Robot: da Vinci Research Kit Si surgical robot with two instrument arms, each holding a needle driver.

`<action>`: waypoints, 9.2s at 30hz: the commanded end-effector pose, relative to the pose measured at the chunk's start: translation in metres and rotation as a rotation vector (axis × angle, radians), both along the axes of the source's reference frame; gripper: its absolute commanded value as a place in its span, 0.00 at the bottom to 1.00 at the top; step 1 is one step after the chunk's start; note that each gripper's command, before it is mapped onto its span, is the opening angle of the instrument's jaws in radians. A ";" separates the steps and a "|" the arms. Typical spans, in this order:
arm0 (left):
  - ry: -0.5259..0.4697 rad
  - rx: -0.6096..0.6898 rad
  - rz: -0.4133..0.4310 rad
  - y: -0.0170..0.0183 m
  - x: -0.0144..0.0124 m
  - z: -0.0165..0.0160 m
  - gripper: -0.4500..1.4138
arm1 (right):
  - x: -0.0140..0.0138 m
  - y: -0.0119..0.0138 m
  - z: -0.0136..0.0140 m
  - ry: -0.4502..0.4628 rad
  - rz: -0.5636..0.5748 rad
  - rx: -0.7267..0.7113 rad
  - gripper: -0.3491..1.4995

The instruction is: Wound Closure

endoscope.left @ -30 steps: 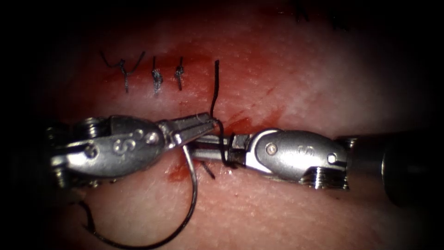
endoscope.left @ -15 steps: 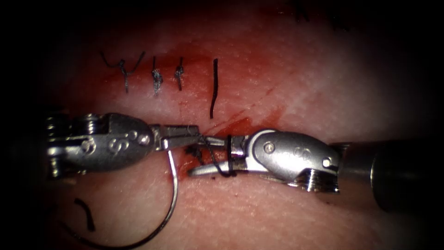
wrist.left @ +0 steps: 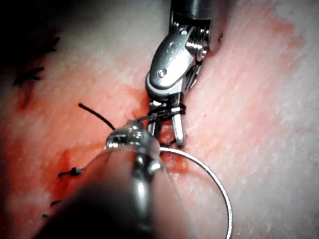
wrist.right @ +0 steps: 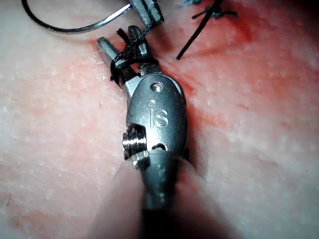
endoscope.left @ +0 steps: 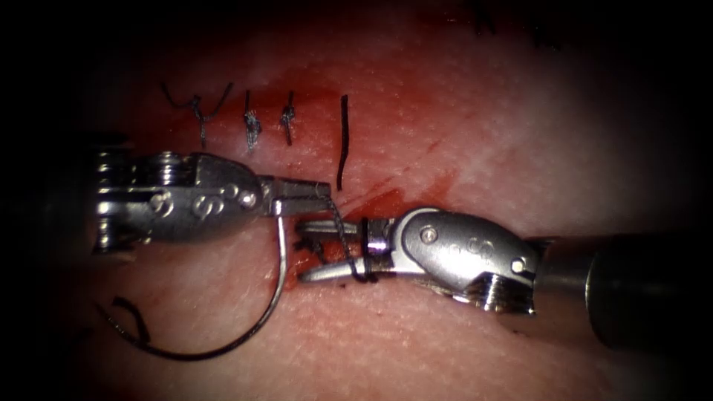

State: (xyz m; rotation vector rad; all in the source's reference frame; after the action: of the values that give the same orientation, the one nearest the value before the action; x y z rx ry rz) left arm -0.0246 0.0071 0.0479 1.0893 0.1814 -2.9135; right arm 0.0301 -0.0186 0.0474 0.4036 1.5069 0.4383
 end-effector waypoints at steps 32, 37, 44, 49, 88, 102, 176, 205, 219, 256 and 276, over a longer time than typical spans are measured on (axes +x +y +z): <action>0.003 -0.019 -0.019 -0.0007 0.0009 0.0066 0.00 | -0.0007 -0.0009 -0.0005 0.254 0.043 0.145 0.38; 0.003 0.001 -0.054 -0.0023 0.0010 0.0073 0.00 | -0.0009 0.0001 -0.0010 0.258 0.125 0.164 0.39; -0.005 0.044 -0.134 -0.0039 0.0011 0.0072 0.00 | -0.0012 0.0012 -0.0007 0.224 0.257 0.168 0.40; -0.036 0.088 -0.231 -0.0046 0.0018 0.0069 0.00 | -0.0025 0.0022 -0.0003 0.199 0.359 0.162 0.40; -0.078 0.426 -0.537 -0.0060 -0.0017 0.0077 0.00 | -0.0017 0.0056 -0.0003 -0.147 0.866 0.088 0.61; -0.076 0.415 -0.554 -0.0067 -0.0021 0.0088 0.00 | -0.0018 0.0069 0.0005 -0.212 0.958 0.090 0.60; -0.081 0.430 -0.544 -0.0045 -0.0028 0.0070 0.00 | 0.0000 0.0026 0.0029 -0.263 0.772 0.156 0.00; -0.076 0.377 -0.553 -0.0021 0.0003 0.0034 0.00 | -0.0017 -0.0033 0.0009 -0.359 0.475 -0.142 0.00; -0.029 0.263 -0.561 0.0065 0.0029 0.0009 0.00 | -0.0015 -0.0048 -0.0022 -0.392 0.438 -0.284 0.00; 0.008 0.235 -0.567 0.0094 0.0034 0.0053 0.00 | -0.0022 -0.0066 -0.0025 -0.413 0.481 0.010 0.00; 0.014 0.079 -0.728 0.0144 0.0053 0.0056 0.00 | -0.0020 -0.0079 -0.0035 -0.501 0.420 -0.250 0.00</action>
State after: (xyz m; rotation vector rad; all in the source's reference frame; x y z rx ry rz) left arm -0.0187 0.0216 0.0529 1.3801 -0.1524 -3.5634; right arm 0.0273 -0.0261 0.0433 -0.2232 1.1258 0.6150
